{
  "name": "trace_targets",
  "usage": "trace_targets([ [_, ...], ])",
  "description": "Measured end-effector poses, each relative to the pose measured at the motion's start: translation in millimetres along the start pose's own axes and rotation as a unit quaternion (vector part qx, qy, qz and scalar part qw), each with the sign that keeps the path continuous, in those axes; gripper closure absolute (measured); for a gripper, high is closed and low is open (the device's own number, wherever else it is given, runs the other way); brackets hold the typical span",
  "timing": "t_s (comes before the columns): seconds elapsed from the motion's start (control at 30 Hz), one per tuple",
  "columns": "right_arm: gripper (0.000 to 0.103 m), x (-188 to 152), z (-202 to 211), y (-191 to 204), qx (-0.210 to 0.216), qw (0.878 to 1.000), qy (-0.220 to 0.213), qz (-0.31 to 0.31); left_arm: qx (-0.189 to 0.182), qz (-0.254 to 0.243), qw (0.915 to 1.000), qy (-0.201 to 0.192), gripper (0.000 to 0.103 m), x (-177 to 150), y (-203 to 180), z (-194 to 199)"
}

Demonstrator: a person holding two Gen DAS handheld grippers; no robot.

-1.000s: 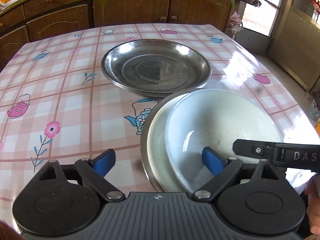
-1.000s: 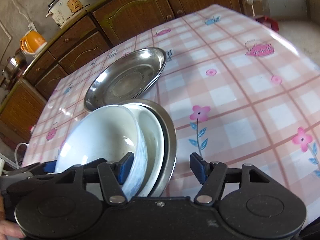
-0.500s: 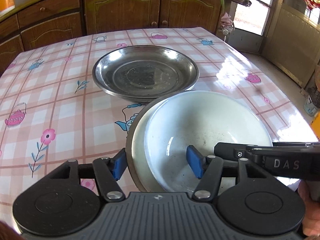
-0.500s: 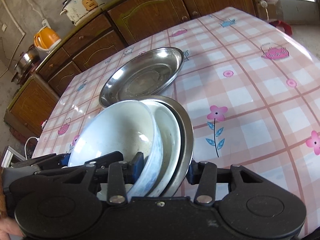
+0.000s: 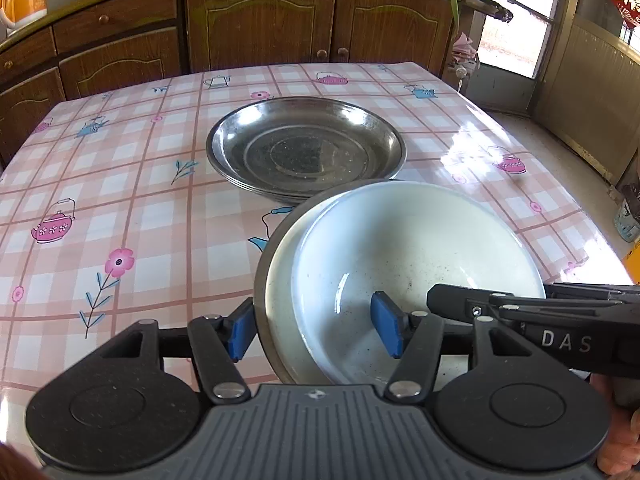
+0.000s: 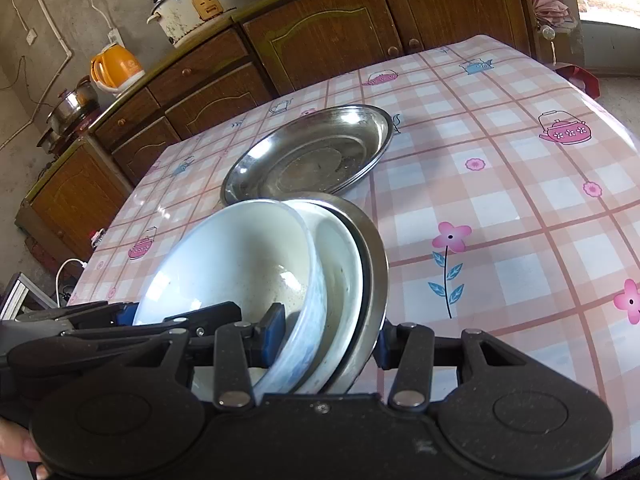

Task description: Organize plates and bowls

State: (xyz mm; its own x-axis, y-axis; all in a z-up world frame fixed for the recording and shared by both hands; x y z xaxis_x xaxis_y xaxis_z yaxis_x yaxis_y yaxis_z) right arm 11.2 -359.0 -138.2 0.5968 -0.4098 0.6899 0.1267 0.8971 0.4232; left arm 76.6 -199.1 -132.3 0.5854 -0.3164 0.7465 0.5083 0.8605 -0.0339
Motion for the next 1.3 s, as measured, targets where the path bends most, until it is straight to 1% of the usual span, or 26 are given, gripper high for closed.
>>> trace_targets([
  [0.5, 0.049, 12.1, 32.9, 28.0, 0.007, 1.0, -0.023, 0.009, 0.008, -0.004, 0.9996, -0.026, 0.042, 11.8, 2.0, 38.5],
  [0.87, 0.049, 25.0, 57.3, 49.9, 0.014, 0.999, -0.047, 0.022, 0.014, -0.004, 0.9984, -0.055, 0.042, 25.2, 4.4, 67.2],
  [1.3, 0.049, 36.9, 72.1, 64.4, 0.021, 0.997, -0.067, 0.031, 0.02, -0.007, 0.9964, -0.082, 0.043, 37.3, 4.7, 86.0],
])
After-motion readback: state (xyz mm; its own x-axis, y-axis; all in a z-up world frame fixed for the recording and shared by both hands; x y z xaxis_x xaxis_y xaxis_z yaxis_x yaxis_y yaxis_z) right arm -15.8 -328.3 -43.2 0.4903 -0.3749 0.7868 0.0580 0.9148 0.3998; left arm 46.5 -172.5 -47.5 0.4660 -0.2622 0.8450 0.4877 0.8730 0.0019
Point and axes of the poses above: each gripper's, at about its wrist camera, not at the fingertips, and z roughly against the way its jaws point, y to its left, x to its top, the point moved 9 cm from there along -z, roughly the way its jaws point, and after that the axes turned 6 degrees about -y, right-handed, at the moved point
